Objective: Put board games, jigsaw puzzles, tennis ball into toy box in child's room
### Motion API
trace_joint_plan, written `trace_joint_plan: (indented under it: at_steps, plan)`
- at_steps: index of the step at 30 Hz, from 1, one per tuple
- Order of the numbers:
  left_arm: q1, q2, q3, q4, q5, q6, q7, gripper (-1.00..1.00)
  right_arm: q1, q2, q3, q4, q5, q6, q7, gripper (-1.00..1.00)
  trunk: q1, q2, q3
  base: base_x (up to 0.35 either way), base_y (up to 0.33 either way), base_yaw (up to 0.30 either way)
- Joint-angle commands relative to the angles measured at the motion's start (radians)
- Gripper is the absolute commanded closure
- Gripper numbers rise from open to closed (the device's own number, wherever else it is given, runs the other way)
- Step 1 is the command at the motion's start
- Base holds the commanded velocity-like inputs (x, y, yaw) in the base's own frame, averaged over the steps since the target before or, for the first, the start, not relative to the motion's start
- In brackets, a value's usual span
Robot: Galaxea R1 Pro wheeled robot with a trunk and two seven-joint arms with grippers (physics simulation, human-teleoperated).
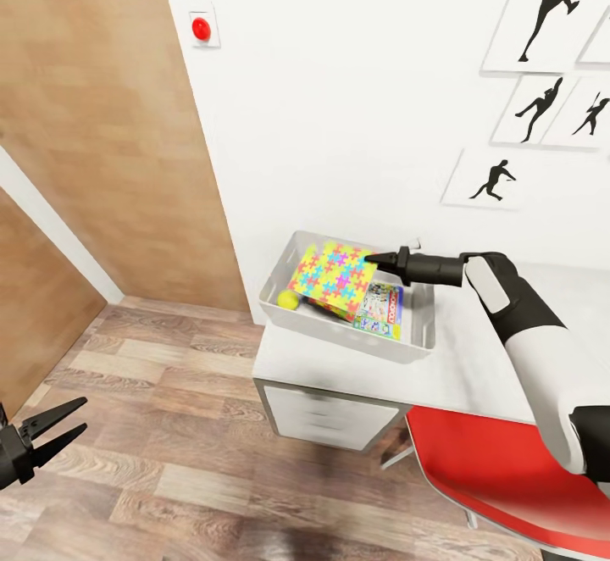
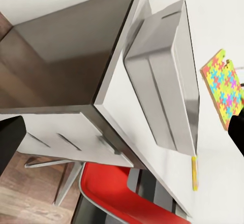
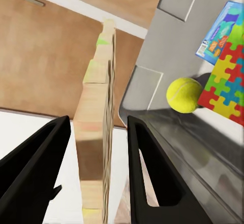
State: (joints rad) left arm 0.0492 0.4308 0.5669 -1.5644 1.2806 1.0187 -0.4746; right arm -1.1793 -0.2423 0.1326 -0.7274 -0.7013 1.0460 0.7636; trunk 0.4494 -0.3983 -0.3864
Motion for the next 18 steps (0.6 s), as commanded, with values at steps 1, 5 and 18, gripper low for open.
trace_joint_plan:
  at_steps: [1,5,18]
  plan:
    - [0.000,0.000,0.000,0.000,-0.004,0.003,-0.006,-1.00,-0.001,-0.002,0.008,0.000,0.003,0.001,0.006,1.00,0.001,-0.002,-0.001,0.000,0.000,0.000]
    - [0.000,0.000,0.000,0.000,-0.004,0.002,-0.006,-1.00,-0.001,-0.004,0.022,0.000,0.003,0.001,0.006,1.00,0.001,-0.002,-0.001,0.004,0.000,0.000]
    - [-0.004,-0.019,-0.002,0.000,-0.042,0.000,-0.006,-1.00,0.000,-0.009,0.075,0.005,0.003,0.001,0.006,1.00,0.001,-0.002,-0.001,0.175,0.000,0.000]
